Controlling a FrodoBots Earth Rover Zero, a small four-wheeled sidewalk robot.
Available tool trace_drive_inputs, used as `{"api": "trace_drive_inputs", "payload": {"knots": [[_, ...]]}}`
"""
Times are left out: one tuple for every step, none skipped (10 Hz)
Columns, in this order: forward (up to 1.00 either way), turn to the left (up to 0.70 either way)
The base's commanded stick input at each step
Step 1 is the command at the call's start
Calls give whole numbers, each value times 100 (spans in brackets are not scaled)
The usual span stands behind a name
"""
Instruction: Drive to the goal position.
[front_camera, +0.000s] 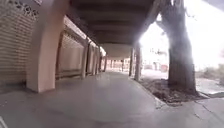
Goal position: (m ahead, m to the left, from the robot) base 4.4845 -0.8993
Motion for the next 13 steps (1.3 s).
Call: {"api": "trace_drive_inputs", "payload": {"knots": [[70,0],[70,0],[70,0],[70,0],[70,0],[70,0],[70,0],[70,0],[70,0],[70,0],[70,0],[70,0],[70,0]]}}
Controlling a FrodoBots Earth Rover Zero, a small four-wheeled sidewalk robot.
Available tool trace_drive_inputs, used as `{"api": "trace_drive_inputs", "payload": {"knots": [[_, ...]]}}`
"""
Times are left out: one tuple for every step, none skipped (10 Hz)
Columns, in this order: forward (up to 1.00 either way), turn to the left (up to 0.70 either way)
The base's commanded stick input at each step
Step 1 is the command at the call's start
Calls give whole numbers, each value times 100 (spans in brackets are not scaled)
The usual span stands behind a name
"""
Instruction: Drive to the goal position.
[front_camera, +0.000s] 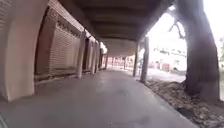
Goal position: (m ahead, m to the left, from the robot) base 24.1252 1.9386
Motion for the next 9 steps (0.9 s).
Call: {"api": "trace_drive_inputs", "payload": {"knots": [[70,0],[70,0],[70,0],[70,0],[70,0],[70,0],[70,0],[70,0],[70,0]]}}
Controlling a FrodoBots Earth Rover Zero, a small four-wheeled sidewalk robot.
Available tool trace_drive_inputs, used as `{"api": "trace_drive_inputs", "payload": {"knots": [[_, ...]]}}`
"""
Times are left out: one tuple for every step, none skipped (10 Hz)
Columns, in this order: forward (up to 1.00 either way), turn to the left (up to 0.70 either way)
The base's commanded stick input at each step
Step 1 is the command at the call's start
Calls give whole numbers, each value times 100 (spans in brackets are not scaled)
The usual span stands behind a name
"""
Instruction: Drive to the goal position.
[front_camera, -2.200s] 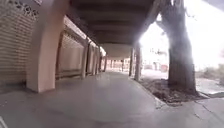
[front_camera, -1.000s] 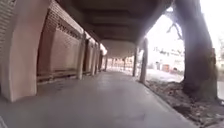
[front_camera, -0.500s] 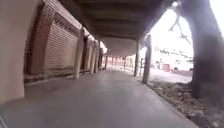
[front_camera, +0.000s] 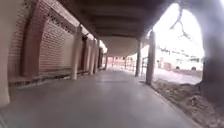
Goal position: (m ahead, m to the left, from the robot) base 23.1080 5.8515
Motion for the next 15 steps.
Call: {"api": "trace_drive_inputs", "payload": {"knots": [[70,0],[70,0],[70,0],[70,0],[70,0],[70,0],[70,0],[70,0],[70,0],[70,0],[70,0],[70,0],[70,0],[70,0],[70,0]]}}
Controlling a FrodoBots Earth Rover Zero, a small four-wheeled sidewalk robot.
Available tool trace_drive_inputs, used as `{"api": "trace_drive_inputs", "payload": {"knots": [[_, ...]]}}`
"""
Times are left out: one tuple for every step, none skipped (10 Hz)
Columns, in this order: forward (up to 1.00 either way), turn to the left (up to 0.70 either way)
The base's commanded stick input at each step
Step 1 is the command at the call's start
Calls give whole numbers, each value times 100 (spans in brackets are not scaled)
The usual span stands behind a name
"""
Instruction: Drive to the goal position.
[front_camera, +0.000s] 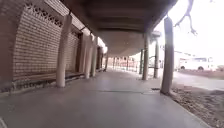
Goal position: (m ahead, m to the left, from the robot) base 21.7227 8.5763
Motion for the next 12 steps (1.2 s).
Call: {"api": "trace_drive_inputs", "payload": {"knots": [[70,0],[70,0],[70,0],[70,0],[70,0],[70,0],[70,0],[70,0],[70,0],[70,0],[70,0],[70,0]]}}
